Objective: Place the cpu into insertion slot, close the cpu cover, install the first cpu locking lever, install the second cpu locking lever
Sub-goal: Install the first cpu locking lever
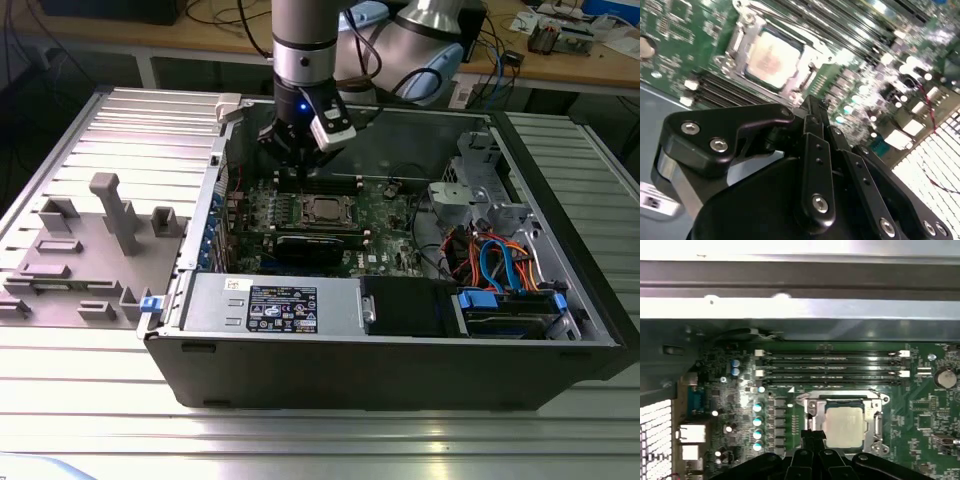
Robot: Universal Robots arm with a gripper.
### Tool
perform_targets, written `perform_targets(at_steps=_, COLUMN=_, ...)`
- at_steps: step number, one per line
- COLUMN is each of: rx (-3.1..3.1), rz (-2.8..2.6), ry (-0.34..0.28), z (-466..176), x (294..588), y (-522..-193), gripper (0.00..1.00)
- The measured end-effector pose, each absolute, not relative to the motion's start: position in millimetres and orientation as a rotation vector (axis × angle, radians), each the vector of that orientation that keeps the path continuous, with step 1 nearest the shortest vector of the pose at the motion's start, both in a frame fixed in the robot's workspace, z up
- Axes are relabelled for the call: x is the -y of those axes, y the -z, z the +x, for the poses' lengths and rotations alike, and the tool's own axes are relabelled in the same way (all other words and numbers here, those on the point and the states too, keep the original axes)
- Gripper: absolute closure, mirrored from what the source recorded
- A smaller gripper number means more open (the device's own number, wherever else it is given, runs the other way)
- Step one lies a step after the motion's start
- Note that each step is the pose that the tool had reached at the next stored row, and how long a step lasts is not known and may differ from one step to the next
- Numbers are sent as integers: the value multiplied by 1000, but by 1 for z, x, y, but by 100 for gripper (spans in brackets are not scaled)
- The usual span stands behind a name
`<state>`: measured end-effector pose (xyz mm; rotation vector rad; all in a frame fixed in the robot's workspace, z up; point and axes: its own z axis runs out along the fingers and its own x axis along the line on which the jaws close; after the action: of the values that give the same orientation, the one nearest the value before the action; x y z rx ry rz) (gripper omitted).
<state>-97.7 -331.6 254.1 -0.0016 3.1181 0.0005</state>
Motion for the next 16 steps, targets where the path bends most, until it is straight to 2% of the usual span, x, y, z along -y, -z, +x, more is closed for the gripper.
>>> perform_targets(at_steps=6, rx=-3118, rz=-1, ry=0, z=-115, x=329, y=-254, gripper=89)
perform_targets(at_steps=16, rx=-3118, rz=-2, ry=8, z=-118, x=306, y=-254, gripper=89)
